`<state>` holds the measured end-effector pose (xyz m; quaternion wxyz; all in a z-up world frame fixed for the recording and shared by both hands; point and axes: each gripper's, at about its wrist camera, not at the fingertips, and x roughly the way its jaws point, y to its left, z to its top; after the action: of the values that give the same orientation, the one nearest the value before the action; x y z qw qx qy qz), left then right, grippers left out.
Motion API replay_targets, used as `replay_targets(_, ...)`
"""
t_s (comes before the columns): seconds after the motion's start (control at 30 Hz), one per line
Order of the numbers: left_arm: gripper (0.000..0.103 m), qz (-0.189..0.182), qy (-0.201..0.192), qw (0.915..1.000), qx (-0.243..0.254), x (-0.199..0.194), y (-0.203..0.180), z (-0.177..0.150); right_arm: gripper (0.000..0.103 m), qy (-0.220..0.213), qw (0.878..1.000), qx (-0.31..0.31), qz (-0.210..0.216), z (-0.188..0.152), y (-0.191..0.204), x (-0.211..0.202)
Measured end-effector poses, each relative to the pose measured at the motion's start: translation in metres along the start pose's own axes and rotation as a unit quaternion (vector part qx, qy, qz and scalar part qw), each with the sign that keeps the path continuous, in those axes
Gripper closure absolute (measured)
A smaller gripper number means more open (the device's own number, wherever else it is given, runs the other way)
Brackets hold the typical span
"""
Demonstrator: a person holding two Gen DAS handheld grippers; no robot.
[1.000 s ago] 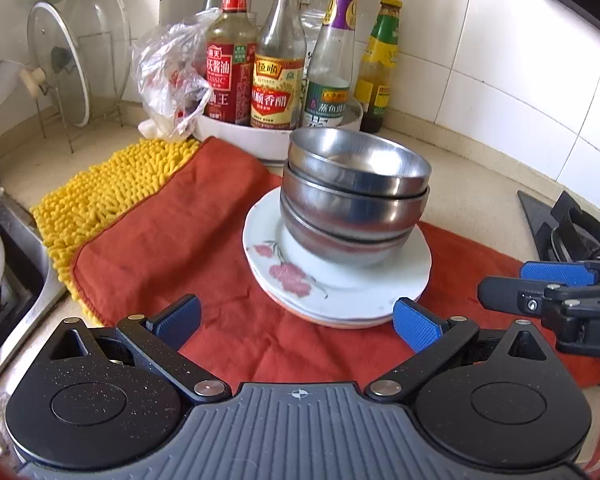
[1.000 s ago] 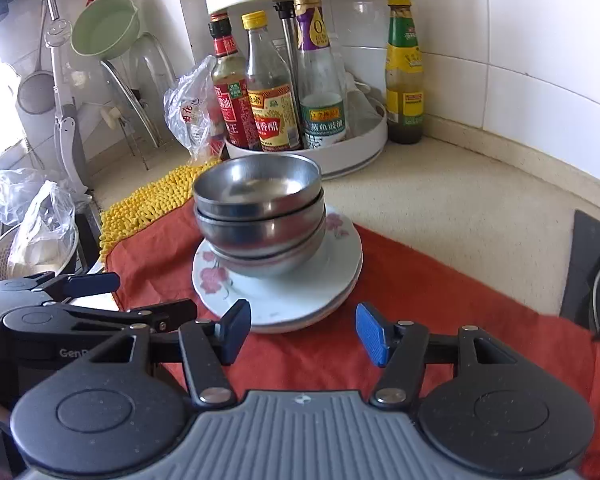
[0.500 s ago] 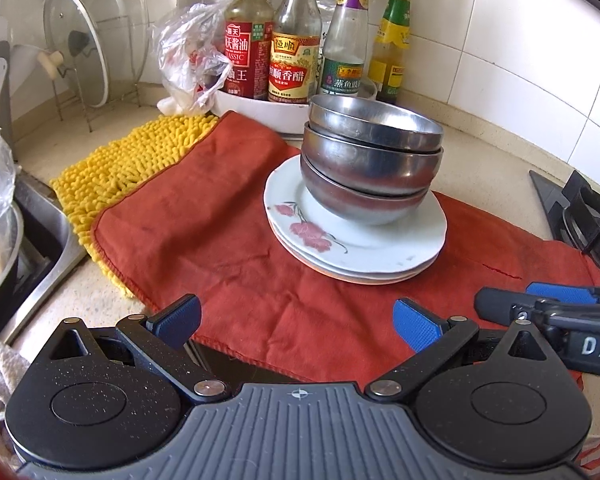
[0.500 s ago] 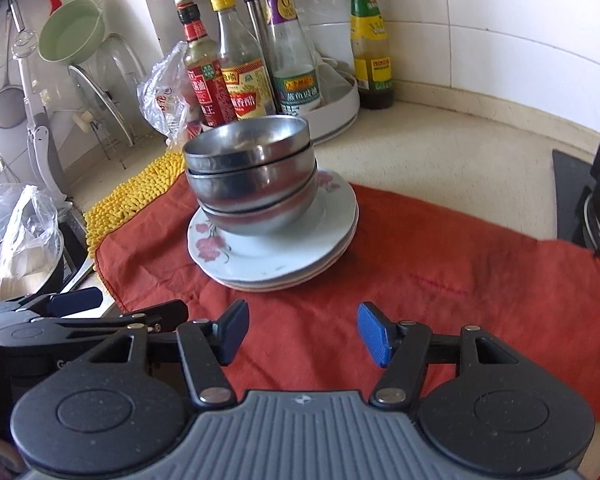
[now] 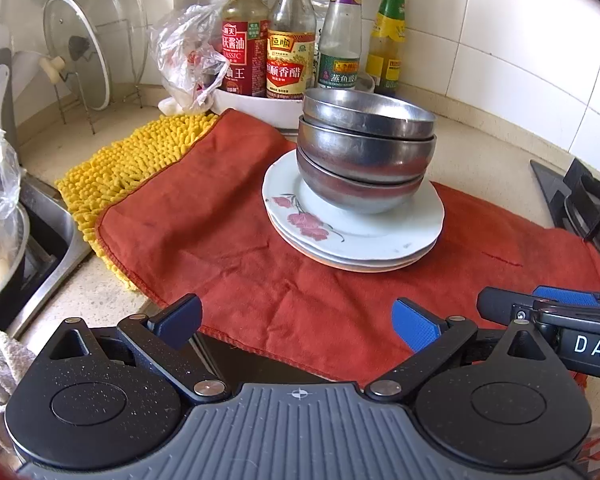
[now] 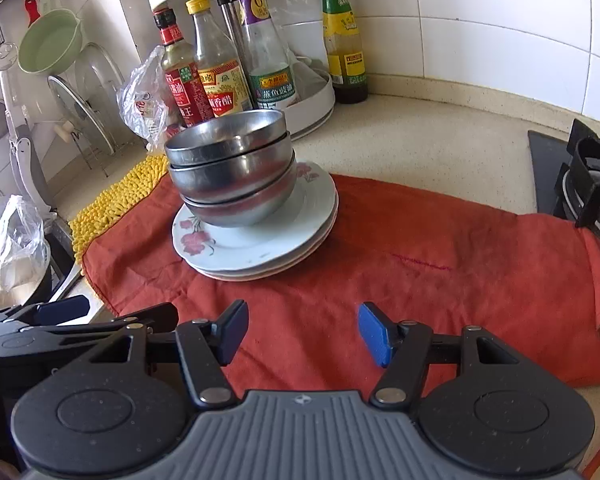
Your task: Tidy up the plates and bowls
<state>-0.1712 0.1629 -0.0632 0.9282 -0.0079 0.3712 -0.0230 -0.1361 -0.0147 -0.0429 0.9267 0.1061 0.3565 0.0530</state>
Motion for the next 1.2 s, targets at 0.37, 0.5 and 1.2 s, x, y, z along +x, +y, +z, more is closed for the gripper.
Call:
replay_targets(0.37,0.002,0.008,0.001,0.9999,0.009,-0.003,-0.001,0.000,0.042,0.004,1.000,-0.005,-0.004,-0.001,0.002,-0.001)
replay_targets(0.5,0.002,0.010,-0.001,0.9999,0.012,-0.004,-0.002,0.000,0.042,0.005,1.000,-0.007,-0.005,-0.001,0.001,-0.002)
replay_targets(1.2,0.003,0.031,-0.030,0.9984,0.035,-0.016,-0.005,0.001,0.042,-0.003,1.000,-0.014,0.008,0.000,0.001,-0.007)
